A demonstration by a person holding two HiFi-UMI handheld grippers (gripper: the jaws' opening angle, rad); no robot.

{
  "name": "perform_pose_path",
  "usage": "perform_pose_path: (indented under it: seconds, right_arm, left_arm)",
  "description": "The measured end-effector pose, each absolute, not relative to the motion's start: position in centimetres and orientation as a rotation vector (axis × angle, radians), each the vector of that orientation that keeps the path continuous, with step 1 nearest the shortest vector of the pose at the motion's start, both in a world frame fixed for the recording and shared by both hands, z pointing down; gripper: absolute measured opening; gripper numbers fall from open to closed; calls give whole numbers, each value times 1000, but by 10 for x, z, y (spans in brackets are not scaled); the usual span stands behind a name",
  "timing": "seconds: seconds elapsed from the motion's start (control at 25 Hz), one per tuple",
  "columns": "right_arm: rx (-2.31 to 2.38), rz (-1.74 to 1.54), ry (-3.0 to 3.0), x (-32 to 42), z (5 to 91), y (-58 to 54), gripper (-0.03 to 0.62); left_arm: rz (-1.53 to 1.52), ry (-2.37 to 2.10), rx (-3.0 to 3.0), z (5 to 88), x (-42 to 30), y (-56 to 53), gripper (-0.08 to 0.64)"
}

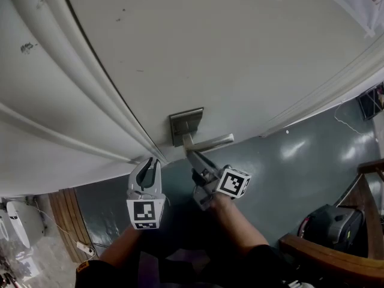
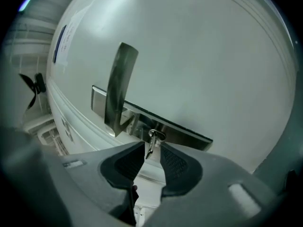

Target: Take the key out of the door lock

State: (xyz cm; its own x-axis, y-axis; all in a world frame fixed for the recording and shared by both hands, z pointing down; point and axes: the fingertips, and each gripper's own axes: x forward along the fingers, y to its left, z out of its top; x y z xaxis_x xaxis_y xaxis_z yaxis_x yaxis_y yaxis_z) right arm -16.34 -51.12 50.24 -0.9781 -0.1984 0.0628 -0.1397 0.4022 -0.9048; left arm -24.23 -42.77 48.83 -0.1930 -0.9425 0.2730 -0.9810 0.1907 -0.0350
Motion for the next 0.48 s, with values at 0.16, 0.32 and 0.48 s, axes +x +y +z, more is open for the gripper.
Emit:
perform_pose_path:
  seconds: [0.16,0.32,0.48]
  right_arm:
    - [-217,-1760,2477,-173,501,-513,84]
    - [-180,-1794,2448,-181,500,-515,81]
    - [-181,-1828,2415,-183,501,-515,39]
  left_arm:
    - [303,-2279,1847,489,-245,-431,66]
    - [300,-2276,1836,491,-246,-431,64]
    - [290,-2276,1830,492,-246,-429,60]
